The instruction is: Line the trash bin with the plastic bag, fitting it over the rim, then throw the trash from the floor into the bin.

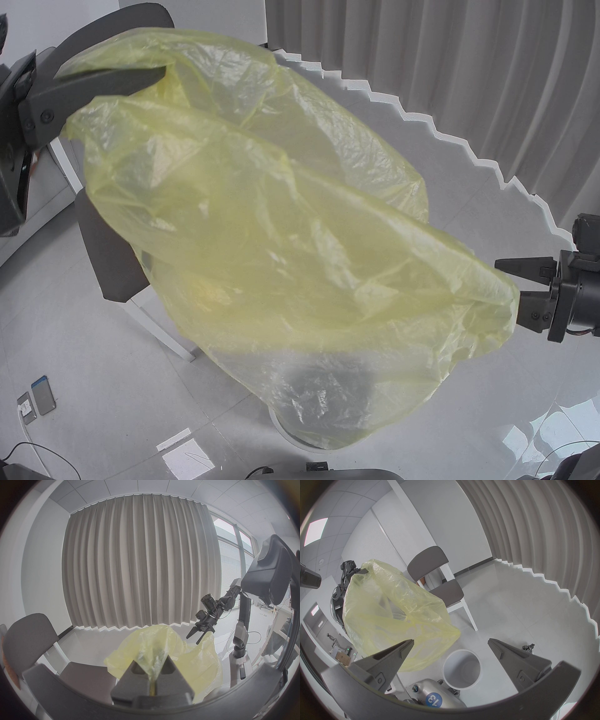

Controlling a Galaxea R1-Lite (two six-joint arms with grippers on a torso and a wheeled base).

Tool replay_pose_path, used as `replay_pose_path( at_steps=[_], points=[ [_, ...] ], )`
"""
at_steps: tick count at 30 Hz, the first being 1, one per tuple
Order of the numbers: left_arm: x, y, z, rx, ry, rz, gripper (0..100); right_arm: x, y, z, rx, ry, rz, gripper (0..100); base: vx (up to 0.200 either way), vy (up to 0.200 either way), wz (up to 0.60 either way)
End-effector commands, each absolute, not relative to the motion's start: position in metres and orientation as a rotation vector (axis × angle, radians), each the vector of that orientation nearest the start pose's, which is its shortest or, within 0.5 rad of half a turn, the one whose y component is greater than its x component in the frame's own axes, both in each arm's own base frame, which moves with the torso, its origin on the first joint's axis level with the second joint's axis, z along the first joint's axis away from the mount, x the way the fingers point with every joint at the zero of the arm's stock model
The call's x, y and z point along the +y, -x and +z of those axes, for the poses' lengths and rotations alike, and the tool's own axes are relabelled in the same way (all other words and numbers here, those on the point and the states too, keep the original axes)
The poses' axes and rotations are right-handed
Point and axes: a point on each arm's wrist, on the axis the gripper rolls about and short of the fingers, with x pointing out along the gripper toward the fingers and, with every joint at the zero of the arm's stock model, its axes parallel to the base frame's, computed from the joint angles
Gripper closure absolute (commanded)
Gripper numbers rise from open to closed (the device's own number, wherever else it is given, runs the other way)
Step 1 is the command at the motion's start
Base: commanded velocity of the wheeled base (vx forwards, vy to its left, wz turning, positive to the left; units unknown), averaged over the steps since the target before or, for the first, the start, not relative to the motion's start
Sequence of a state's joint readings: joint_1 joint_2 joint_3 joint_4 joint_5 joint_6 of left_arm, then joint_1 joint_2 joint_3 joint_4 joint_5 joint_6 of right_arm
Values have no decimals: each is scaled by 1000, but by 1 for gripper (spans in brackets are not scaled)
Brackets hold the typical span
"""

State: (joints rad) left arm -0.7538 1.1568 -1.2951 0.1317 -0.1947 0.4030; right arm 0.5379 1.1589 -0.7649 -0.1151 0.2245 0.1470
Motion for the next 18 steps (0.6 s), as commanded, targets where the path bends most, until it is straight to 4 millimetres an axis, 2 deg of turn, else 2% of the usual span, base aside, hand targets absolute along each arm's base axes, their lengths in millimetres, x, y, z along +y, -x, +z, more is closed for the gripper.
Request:
replay_pose_path(
  at_steps=[1, 5, 13, 14, 18],
  points=[
    [-105, -105, 374, -192, -372, -939, 100, 99, -152, 248, 349, -91, 746, 0, 0, 0, 0],
    [-107, -106, 374, -193, -374, -939, 100, 107, -165, 247, 344, -101, 748, 0, 0, 0, 0],
    [-108, -108, 373, -187, -374, -939, 100, 119, -173, 238, 356, -94, 770, 0, 0, 0, 0],
    [-109, -109, 373, -185, -374, -938, 100, 120, -174, 238, 348, -95, 771, 100, 0, 0, 0],
    [-110, -109, 374, -189, -373, -938, 100, 120, -177, 240, 339, -99, 762, 100, 0, 0, 0]
  ],
)
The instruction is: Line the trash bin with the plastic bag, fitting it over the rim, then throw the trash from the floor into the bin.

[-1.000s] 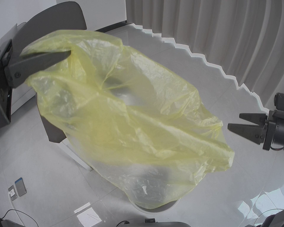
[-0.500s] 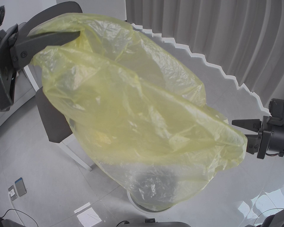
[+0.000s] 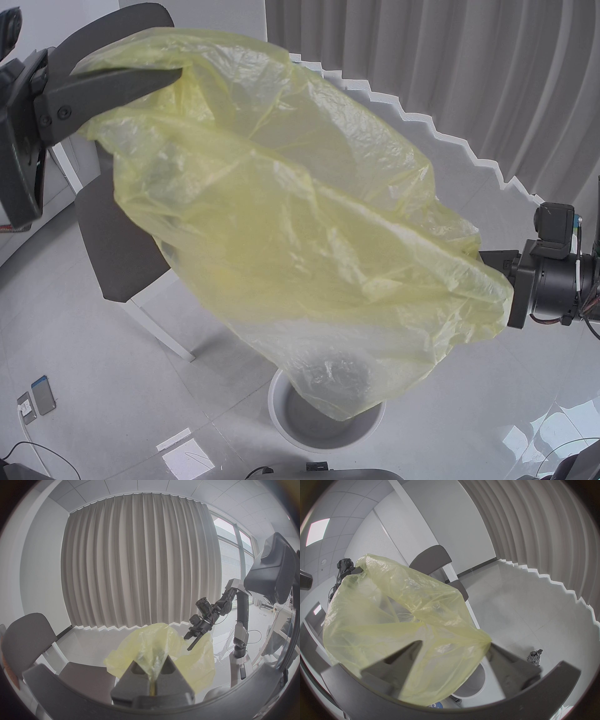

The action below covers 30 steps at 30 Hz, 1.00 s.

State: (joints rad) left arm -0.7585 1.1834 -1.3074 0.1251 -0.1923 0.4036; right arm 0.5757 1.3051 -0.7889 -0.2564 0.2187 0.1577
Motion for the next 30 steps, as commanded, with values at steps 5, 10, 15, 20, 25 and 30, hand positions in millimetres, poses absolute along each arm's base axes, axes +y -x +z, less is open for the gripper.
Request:
replay_pose_path(
  at_steps=[5, 10, 15, 20, 25, 30],
  points=[
    [-114, -109, 375, -186, -363, -953, 100, 120, -176, 237, 346, -97, 761, 100, 0, 0, 0],
    [-120, -115, 377, -160, -330, -935, 100, 118, -176, 232, 364, -93, 739, 100, 0, 0, 0],
    [-125, -122, 367, -46, -265, -783, 100, 115, -176, 229, 362, -79, 647, 100, 0, 0, 0],
    [-125, -128, 343, 59, -230, -759, 100, 112, -176, 223, 377, -75, 613, 100, 0, 0, 0],
    [-110, -126, 319, 133, -255, -713, 100, 110, -177, 212, 417, -64, 561, 100, 0, 0, 0],
    [-106, -123, 290, 219, -283, -710, 100, 109, -175, 204, 446, -55, 549, 100, 0, 0, 0]
  ],
)
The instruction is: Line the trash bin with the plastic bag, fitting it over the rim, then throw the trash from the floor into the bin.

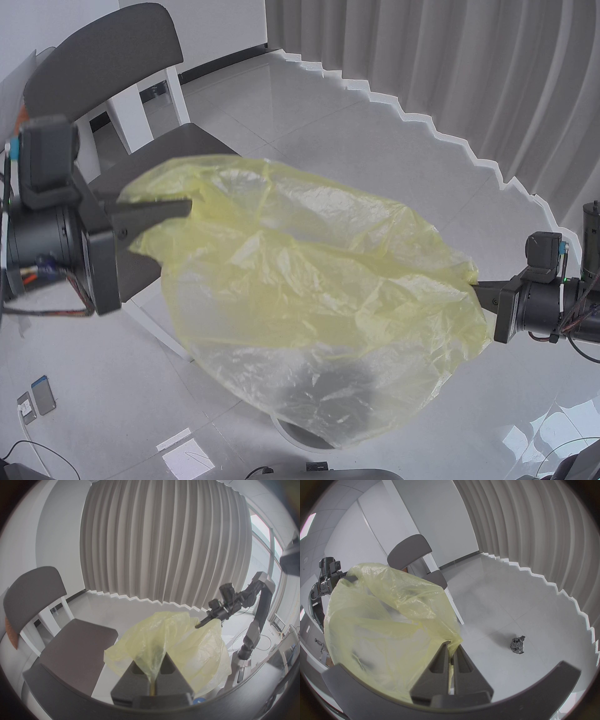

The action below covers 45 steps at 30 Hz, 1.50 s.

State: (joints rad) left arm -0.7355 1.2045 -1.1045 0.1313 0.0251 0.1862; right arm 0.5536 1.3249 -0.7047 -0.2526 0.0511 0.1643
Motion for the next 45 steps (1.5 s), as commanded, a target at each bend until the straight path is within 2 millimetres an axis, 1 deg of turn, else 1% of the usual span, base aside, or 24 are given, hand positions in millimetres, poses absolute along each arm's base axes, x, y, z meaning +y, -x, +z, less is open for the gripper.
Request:
replay_pose_path(
  at_steps=[1, 5, 8, 9, 10, 11, 12, 14, 18, 21, 25, 27, 28, 31, 33, 37, 38, 45],
  points=[
    [-105, -122, 285, 232, -288, -711, 100, 108, -175, 202, 452, -54, 543, 100, 0, 0, 0],
    [-102, -120, 266, 294, -301, -705, 100, 106, -173, 196, 468, -37, 503, 100, 0, 0, 0],
    [-101, -120, 253, 348, -295, -703, 100, 106, -173, 187, 506, -22, 494, 100, 0, 0, 0],
    [-101, -120, 253, 348, -295, -703, 100, 106, -173, 187, 506, -22, 494, 100, 0, 0, 0],
    [-103, -121, 243, 389, -292, -714, 100, 108, -173, 179, 533, -10, 496, 100, 0, 0, 0],
    [-103, -122, 237, 410, -284, -721, 100, 109, -174, 174, 552, -1, 497, 100, 0, 0, 0],
    [-103, -122, 236, 412, -282, -724, 100, 109, -174, 173, 556, 0, 496, 100, 0, 0, 0],
    [-106, -124, 224, 426, -261, -739, 100, 111, -177, 163, 596, 13, 494, 100, 0, 0, 0],
    [-113, -133, 210, 414, -252, -741, 100, 114, -181, 158, 619, 18, 493, 100, 0, 0, 0],
    [-119, -139, 200, 433, -254, -742, 100, 117, -185, 154, 633, 22, 498, 100, 0, 0, 0],
    [-132, -147, 182, 490, -204, -745, 100, 123, -194, 146, 650, 28, 501, 100, 0, 0, 0],
    [-134, -149, 179, 497, -200, -746, 100, 124, -196, 144, 654, 28, 500, 100, 0, 0, 0],
    [-136, -151, 173, 509, -198, -745, 100, 127, -200, 137, 667, 32, 501, 100, 0, 0, 0],
    [-140, -156, 162, 530, -194, -740, 100, 131, -205, 126, 694, 39, 501, 100, 0, 0, 0],
    [-143, -158, 155, 550, -184, -735, 100, 132, -206, 116, 722, 48, 499, 100, 0, 0, 0],
    [-151, -161, 139, 592, -175, -740, 100, 132, -206, 103, 750, 58, 496, 100, 0, 0, 0],
    [-154, -163, 132, 608, -178, -742, 100, 131, -206, 98, 765, 61, 490, 100, 0, 0, 0],
    [-165, -174, 109, 624, -179, -743, 100, 128, -211, 86, 798, 72, 468, 100, 0, 0, 0]
  ],
)
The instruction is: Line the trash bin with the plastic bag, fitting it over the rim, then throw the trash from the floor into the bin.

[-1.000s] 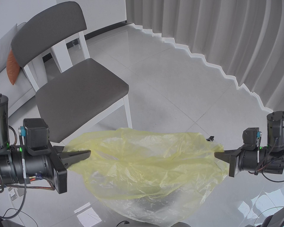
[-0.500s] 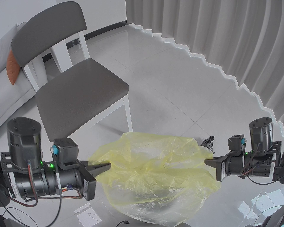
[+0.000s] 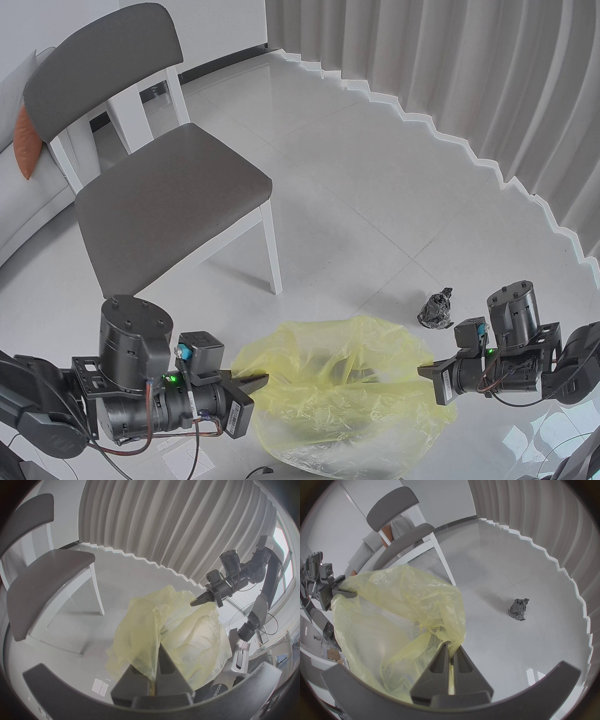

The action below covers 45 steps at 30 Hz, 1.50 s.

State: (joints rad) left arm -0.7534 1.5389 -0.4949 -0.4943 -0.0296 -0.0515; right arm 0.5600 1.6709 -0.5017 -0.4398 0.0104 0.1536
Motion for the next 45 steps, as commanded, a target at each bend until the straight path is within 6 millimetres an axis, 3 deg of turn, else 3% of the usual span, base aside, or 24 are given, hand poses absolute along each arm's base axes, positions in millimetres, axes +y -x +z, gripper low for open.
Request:
replay_pose_path(
  at_steps=[1, 19, 30, 39, 45],
  points=[
    [-165, -176, 105, 630, -178, -738, 100, 127, -213, 83, 805, 79, 463, 100, 0, 0, 0],
    [-163, -198, 52, 655, -72, -717, 100, 121, -256, 41, 822, 92, 435, 100, 0, 0, 0],
    [-172, -214, 13, 608, -24, -702, 100, 121, -278, 32, 813, 98, 455, 100, 0, 0, 0],
    [-158, -224, 6, 604, 0, -650, 100, 132, -298, 19, 812, 87, 470, 100, 0, 0, 0],
    [-151, -218, -2, 622, 9, -667, 100, 137, -292, 7, 833, 89, 519, 100, 0, 0, 0]
  ],
)
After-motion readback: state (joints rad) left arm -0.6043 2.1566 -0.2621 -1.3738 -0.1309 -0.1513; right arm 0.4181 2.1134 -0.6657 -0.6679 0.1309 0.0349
